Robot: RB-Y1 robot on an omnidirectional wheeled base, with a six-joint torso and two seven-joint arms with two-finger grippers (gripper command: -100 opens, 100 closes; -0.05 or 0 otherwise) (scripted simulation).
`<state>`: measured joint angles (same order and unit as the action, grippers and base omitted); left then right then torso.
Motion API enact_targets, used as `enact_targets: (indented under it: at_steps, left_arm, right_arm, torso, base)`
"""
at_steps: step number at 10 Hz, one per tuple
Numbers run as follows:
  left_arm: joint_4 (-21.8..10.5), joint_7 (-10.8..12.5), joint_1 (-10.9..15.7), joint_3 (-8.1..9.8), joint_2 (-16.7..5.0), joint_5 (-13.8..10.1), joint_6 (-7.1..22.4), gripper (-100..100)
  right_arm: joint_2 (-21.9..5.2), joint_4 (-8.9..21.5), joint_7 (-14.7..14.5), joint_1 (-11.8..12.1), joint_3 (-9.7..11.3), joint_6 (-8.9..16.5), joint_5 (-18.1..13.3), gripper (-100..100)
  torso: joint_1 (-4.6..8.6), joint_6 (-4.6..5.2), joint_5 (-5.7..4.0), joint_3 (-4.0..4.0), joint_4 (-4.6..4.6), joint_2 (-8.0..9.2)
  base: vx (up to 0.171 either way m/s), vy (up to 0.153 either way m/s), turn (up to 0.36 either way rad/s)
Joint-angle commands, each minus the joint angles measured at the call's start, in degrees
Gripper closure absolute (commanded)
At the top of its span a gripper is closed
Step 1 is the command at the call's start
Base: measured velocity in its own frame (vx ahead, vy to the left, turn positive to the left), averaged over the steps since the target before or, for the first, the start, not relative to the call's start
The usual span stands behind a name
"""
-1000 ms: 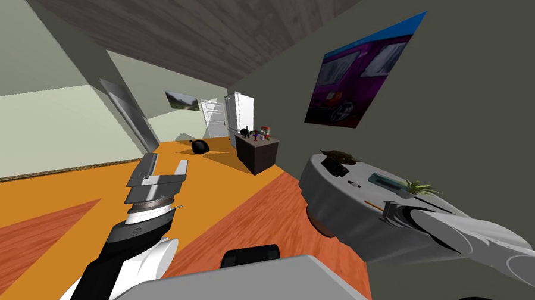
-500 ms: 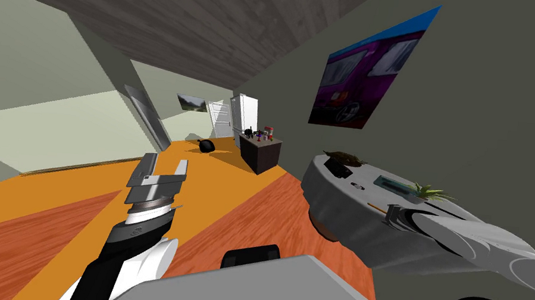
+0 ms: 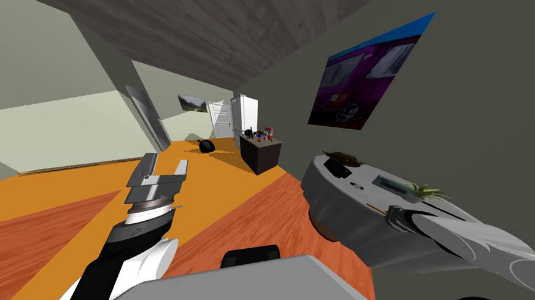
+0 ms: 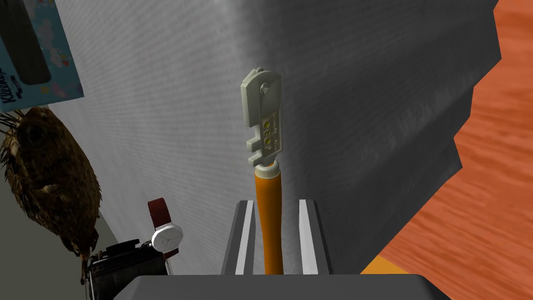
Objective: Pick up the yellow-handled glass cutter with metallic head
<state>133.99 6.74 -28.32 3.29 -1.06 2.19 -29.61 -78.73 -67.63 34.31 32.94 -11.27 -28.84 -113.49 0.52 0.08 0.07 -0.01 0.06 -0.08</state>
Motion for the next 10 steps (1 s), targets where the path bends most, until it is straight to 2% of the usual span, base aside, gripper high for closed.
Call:
enact_targets:
  at_steps: [1, 2, 3, 10]
  left_arm:
    - [0.0, 0.0, 0.0, 0.00, 0.0, 0.0, 0.0, 0]
    - [0.0, 0.0, 0.0, 0.00, 0.0, 0.0, 0.0, 0]
    - [0.0, 0.0, 0.0, 0.01, 0.0, 0.0, 0.0, 0]
    - [0.0, 0.0, 0.0, 0.00, 0.0, 0.0, 0.0, 0]
  right_arm:
    - [0.0, 0.0, 0.0, 0.0, 0.0, 0.0, 0.0, 0]
    - [-0.1, -0.4, -2.5, -0.2, -1.4, -0.5, 0.9, 100]
    - [-0.1, -0.4, -2.5, -0.2, -1.4, -0.5, 0.9, 100]
    - [0.5, -1.6, -9.8, -1.4, -4.2, -2.7, 3.8, 100]
  torso:
    - [0.00, 0.00, 0.00, 0.00, 0.00, 0.00]
    - [0.03, 0.00, -0.01, -0.01, 0.00, -0.01]
    - [0.05, 0.17, 0.04, -0.06, -0.02, -0.12]
    - [0.02, 0.05, -0.01, -0.10, -0.03, -0.18]
  base:
    - [0.000, 0.000, 0.000]
    - [0.054, 0.007, -0.235]
    - [0.073, 0.024, -0.138]
    - [0.047, 0.025, -0.104]
